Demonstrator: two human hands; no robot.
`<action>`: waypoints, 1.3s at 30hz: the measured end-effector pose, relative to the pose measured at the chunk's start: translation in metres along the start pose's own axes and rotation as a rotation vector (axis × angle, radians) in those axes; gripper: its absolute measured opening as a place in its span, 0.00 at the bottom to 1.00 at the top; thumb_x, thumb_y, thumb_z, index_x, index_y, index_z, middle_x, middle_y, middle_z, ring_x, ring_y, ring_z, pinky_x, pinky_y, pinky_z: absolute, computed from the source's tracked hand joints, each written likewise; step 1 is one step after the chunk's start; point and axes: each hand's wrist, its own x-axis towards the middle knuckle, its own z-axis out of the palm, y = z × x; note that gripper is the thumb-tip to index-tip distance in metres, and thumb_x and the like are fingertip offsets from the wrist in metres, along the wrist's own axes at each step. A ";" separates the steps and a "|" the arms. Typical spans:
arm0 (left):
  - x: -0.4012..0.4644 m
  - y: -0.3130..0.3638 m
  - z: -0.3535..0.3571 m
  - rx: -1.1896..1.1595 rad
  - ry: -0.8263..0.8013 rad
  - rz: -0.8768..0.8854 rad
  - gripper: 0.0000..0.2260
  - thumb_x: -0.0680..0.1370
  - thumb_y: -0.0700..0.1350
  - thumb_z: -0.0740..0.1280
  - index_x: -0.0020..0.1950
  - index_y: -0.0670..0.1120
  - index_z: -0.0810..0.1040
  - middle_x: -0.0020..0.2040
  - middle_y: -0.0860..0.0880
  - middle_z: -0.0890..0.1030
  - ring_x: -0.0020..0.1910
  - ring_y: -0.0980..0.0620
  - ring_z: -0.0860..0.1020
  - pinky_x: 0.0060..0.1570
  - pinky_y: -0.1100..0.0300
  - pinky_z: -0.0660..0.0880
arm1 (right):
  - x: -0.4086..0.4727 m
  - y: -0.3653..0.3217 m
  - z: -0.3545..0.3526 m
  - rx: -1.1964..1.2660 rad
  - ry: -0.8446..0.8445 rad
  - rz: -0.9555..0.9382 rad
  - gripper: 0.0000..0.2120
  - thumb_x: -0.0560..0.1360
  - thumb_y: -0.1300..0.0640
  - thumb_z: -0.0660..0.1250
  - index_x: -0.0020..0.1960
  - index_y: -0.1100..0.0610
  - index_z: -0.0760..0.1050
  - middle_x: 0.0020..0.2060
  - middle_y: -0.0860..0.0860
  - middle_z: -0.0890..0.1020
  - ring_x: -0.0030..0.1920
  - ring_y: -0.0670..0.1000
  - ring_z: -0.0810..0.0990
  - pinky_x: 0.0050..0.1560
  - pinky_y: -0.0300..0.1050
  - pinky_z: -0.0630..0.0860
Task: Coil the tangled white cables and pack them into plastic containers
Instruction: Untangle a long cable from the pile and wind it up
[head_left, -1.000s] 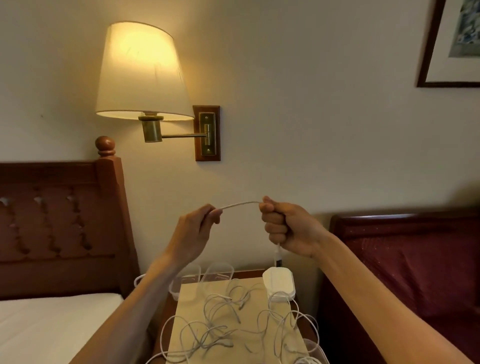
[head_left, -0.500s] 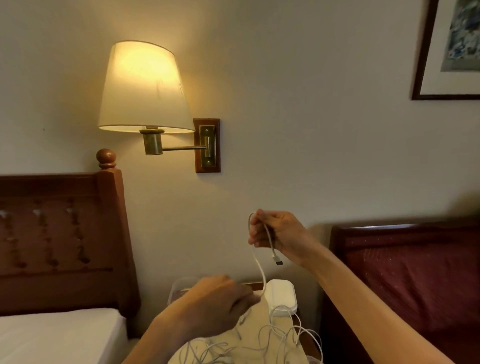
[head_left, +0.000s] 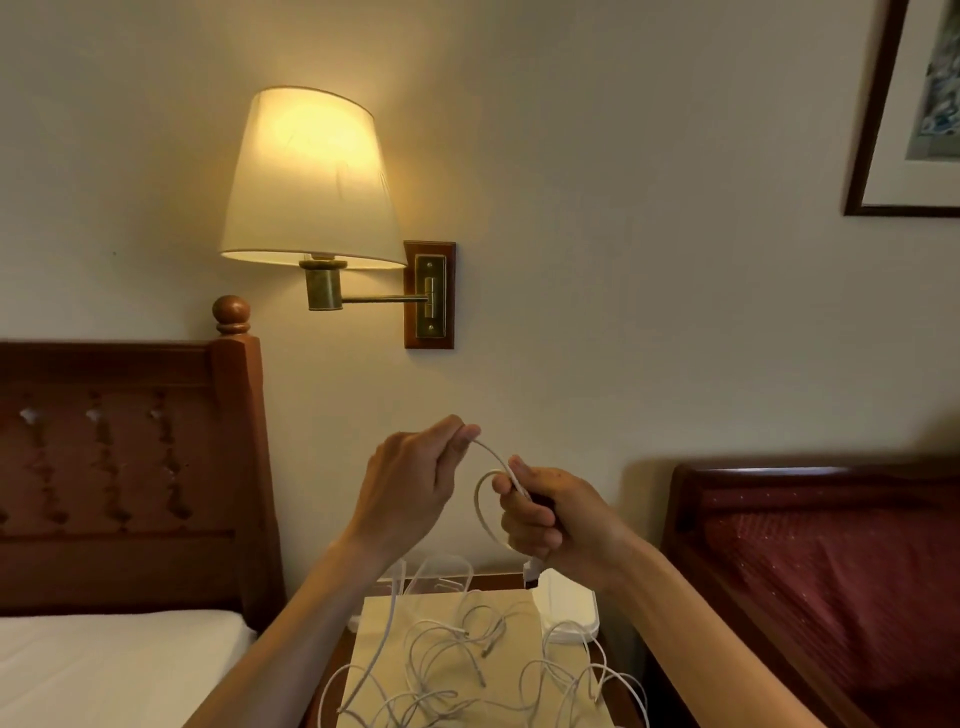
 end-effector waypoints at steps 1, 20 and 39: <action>0.000 -0.003 0.002 -0.021 0.014 -0.031 0.12 0.82 0.57 0.53 0.43 0.56 0.70 0.29 0.54 0.75 0.27 0.55 0.74 0.30 0.50 0.73 | -0.001 0.000 0.001 0.040 -0.042 0.004 0.16 0.82 0.51 0.55 0.44 0.59 0.74 0.24 0.47 0.66 0.23 0.44 0.64 0.27 0.37 0.62; -0.079 -0.039 0.026 -0.180 -0.561 -0.418 0.16 0.78 0.60 0.57 0.43 0.50 0.75 0.32 0.53 0.75 0.33 0.55 0.72 0.38 0.48 0.73 | -0.006 -0.069 -0.005 0.266 0.115 -0.152 0.13 0.82 0.57 0.54 0.41 0.57 0.71 0.25 0.46 0.63 0.24 0.43 0.59 0.25 0.35 0.65; 0.010 0.013 -0.015 -0.022 -0.033 0.052 0.09 0.82 0.54 0.56 0.43 0.56 0.70 0.27 0.60 0.69 0.25 0.58 0.71 0.28 0.70 0.63 | 0.002 -0.020 0.020 -0.204 0.105 -0.138 0.18 0.82 0.52 0.52 0.42 0.60 0.74 0.25 0.51 0.68 0.25 0.48 0.67 0.29 0.39 0.69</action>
